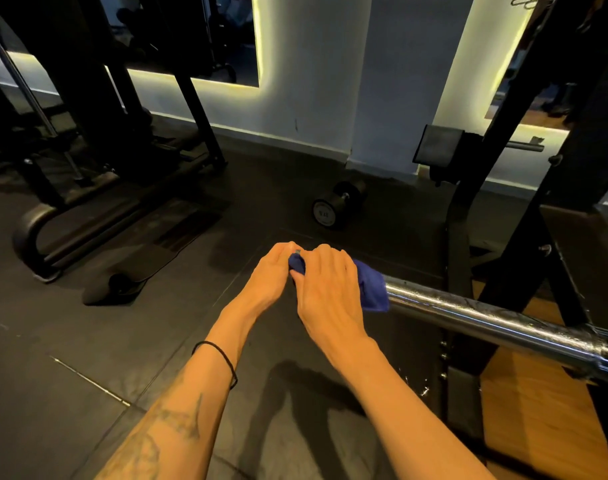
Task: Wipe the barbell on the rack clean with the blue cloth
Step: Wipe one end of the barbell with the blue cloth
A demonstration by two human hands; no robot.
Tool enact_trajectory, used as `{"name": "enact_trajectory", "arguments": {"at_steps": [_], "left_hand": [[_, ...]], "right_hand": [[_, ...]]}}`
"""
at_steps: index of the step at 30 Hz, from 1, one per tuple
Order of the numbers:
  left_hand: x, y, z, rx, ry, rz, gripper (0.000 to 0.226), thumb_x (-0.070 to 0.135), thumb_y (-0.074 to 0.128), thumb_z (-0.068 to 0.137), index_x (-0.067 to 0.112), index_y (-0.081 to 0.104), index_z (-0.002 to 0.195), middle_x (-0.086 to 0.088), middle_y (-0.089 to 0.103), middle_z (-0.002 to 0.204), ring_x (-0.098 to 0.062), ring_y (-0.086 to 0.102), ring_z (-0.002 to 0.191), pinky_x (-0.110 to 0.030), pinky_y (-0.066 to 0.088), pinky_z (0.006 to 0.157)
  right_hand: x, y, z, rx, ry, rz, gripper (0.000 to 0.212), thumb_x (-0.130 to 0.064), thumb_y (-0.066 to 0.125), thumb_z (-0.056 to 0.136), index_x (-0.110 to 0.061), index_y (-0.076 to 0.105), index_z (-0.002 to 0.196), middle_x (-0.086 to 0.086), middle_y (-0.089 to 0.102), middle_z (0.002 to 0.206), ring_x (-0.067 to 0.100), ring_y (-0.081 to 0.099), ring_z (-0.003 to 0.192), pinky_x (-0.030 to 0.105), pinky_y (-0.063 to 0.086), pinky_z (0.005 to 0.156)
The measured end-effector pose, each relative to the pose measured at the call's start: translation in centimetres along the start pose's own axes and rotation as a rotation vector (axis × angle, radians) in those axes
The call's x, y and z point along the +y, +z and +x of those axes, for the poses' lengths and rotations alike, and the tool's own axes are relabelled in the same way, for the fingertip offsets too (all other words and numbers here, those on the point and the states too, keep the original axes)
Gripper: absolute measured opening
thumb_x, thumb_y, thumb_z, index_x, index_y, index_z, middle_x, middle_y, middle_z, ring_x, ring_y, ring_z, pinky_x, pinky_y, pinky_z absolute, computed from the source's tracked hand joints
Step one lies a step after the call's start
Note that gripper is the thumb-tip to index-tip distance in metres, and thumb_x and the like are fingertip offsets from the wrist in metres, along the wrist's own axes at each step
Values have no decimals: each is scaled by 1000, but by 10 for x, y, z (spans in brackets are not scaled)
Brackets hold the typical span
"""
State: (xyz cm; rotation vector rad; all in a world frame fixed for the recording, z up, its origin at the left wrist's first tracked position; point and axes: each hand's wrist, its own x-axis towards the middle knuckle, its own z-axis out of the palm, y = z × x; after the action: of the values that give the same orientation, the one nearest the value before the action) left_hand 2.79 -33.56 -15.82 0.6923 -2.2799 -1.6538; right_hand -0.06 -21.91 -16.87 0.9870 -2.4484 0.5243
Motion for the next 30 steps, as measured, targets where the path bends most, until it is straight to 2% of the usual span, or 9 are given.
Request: {"name": "enact_trajectory", "arguments": {"at_steps": [4, 7, 10, 14, 18, 20, 23, 25, 30], "left_hand": [[2, 0, -2, -17, -25, -2, 39, 43, 30, 107, 24, 62, 117, 2, 67, 112, -16, 60, 108, -45, 45, 103], [1, 3, -6, -13, -28, -75, 40, 43, 30, 106, 25, 65, 112, -1, 69, 112, -19, 62, 108, -46, 46, 103], [0, 5, -8, 9, -44, -120, 38, 40, 30, 106, 26, 66, 106, -6, 69, 109, -24, 63, 108, -44, 48, 99], [2, 6, -2, 17, -134, -130, 47, 45, 34, 105, 9, 63, 109, -14, 69, 107, -23, 62, 94, -34, 49, 83], [-1, 6, 2, 20, -139, -125, 56, 53, 36, 103, 5, 64, 109, -16, 69, 107, -24, 63, 94, -44, 50, 93], [-3, 7, 5, 38, -148, -117, 53, 54, 36, 103, 10, 64, 99, -11, 68, 96, -20, 60, 85, -43, 49, 89], [-3, 9, 10, 78, -176, -135, 43, 49, 37, 103, 16, 63, 93, -2, 66, 89, -17, 58, 84, -38, 46, 84], [-5, 11, 10, 102, -210, -181, 40, 48, 38, 103, 20, 65, 92, 1, 66, 90, -14, 59, 85, -32, 44, 77], [-9, 15, 8, 109, -186, -122, 40, 49, 35, 104, 24, 62, 90, -5, 68, 100, -13, 60, 85, -29, 44, 71]], "right_hand": [[19, 0, -15, -9, -82, -91, 46, -32, 67, 93, -10, 62, 133, 13, 66, 130, 34, 60, 125, 50, 41, 112], [20, -3, -19, -50, -84, -142, 58, -35, 69, 90, -11, 56, 142, 12, 59, 142, 35, 53, 135, 52, 37, 115], [10, -9, -2, -156, -59, -110, 40, -31, 63, 97, -12, 62, 132, 10, 66, 129, 34, 59, 124, 49, 42, 110], [10, -26, 32, -396, -20, -96, 17, -27, 45, 107, -18, 57, 114, 6, 62, 109, 25, 61, 96, 40, 49, 86], [11, -19, 36, -309, 96, -84, 20, -29, 40, 108, -18, 55, 113, 4, 55, 108, 19, 48, 84, 36, 41, 73], [8, -8, 18, -175, 89, -41, 22, -33, 41, 107, -17, 56, 111, 3, 58, 106, 20, 52, 87, 37, 44, 78], [6, 1, -11, -68, -47, -67, 42, -32, 44, 101, -9, 55, 135, 9, 60, 130, 32, 55, 123, 47, 41, 109], [9, 7, -15, -71, -93, -104, 50, -31, 49, 100, -6, 50, 143, 12, 57, 138, 35, 49, 133, 50, 36, 116], [3, -2, 13, -192, -44, -38, 31, -29, 56, 101, -11, 58, 126, 7, 64, 112, 28, 60, 105, 43, 44, 99]]}}
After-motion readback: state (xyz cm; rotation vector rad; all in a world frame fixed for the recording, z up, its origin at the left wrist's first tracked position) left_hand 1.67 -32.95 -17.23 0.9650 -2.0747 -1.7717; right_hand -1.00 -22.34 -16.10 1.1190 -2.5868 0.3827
